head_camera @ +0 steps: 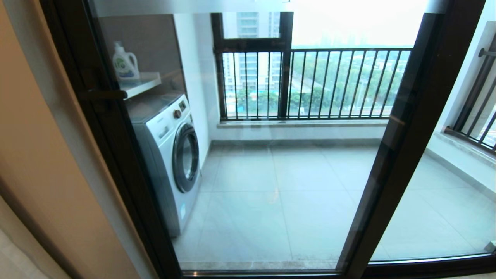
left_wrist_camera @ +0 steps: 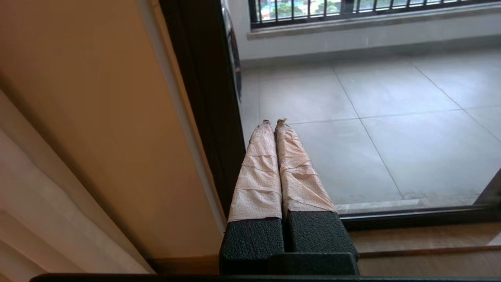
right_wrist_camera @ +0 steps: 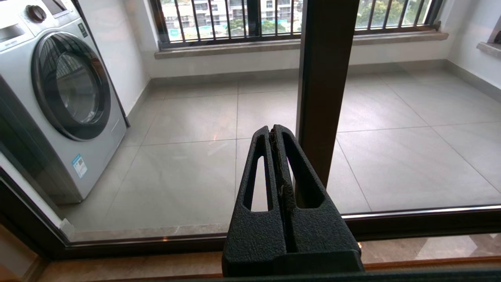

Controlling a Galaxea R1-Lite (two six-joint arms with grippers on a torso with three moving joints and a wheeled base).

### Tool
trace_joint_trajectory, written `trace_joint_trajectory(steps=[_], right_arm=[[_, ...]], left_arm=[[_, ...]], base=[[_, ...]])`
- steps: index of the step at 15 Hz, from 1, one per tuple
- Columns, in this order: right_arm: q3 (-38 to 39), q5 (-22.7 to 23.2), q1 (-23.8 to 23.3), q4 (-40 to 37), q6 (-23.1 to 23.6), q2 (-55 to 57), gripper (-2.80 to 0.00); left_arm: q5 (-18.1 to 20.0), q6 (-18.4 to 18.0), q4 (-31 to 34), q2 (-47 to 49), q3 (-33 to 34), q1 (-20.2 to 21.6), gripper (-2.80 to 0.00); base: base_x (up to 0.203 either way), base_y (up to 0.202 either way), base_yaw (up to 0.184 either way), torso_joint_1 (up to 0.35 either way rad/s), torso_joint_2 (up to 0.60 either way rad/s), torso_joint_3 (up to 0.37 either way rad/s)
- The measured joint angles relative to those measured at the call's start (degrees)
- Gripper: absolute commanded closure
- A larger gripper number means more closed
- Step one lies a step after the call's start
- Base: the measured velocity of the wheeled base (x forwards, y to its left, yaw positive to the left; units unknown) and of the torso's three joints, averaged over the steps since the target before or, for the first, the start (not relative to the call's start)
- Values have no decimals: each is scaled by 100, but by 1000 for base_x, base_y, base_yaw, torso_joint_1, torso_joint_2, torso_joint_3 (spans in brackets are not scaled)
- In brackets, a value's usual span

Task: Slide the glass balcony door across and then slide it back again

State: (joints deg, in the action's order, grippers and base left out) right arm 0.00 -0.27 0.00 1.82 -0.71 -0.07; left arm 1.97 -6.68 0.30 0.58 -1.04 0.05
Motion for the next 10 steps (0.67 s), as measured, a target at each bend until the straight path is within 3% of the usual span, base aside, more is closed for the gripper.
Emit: trace_joint_trajectory(steps=[2,4,10], right_arm=[[0,0,0,0,0,0,0],[0,2,0,0,2,0,0],[0,0,0,0,2,0,0]], left_arm=[[-88,186,-14,-45,68,-2,0],[-212,697,-17,-61,93,-5,0],[-208,625,-14,-66,101,-5,0]], base=[[0,0,0,0,0,0],[0,0,0,0,0,0],[0,0,0,0,0,0]])
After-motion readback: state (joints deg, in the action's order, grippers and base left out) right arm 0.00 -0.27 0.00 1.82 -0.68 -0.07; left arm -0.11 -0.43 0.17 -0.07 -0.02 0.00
